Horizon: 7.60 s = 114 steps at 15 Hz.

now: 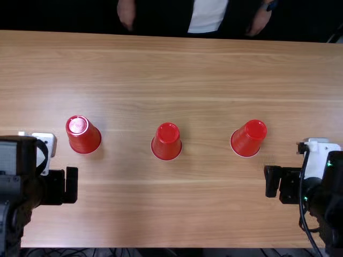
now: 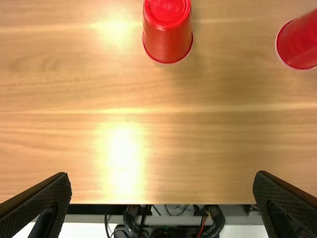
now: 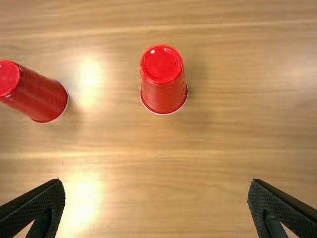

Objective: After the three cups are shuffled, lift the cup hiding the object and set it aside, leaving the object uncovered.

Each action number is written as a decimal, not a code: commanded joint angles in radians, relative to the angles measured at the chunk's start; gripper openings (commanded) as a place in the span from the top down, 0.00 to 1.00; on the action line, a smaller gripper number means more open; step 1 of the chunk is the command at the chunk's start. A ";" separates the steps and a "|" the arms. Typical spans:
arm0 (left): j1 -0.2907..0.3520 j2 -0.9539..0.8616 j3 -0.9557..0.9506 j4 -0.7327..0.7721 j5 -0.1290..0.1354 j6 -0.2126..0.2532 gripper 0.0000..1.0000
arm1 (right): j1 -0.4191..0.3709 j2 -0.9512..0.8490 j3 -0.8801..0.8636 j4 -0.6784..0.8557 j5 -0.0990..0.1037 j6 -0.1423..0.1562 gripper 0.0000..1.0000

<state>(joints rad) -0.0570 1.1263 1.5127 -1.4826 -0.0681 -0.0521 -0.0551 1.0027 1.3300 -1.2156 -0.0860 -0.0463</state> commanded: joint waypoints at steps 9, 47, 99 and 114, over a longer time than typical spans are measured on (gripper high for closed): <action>0.006 0.167 0.032 0.124 -0.009 0.008 0.00 | -0.008 0.031 0.031 -0.010 -0.004 -0.035 0.00; -0.004 0.868 0.152 0.365 -0.048 -0.003 0.65 | -0.003 0.016 -0.003 -0.004 -0.004 -0.022 0.00; 0.094 -0.194 -0.293 0.268 -0.042 -0.044 0.00 | 0.024 -0.128 -0.023 -0.085 -0.006 -0.027 0.00; 0.105 -0.982 -1.003 0.555 -0.055 -0.034 0.00 | 0.020 -0.661 -0.617 0.250 -0.004 -0.033 0.00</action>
<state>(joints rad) 0.0460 0.1661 0.5301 -0.9230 -0.1200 -0.0845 -0.0456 0.3584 0.7330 -0.9649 -0.0860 -0.0746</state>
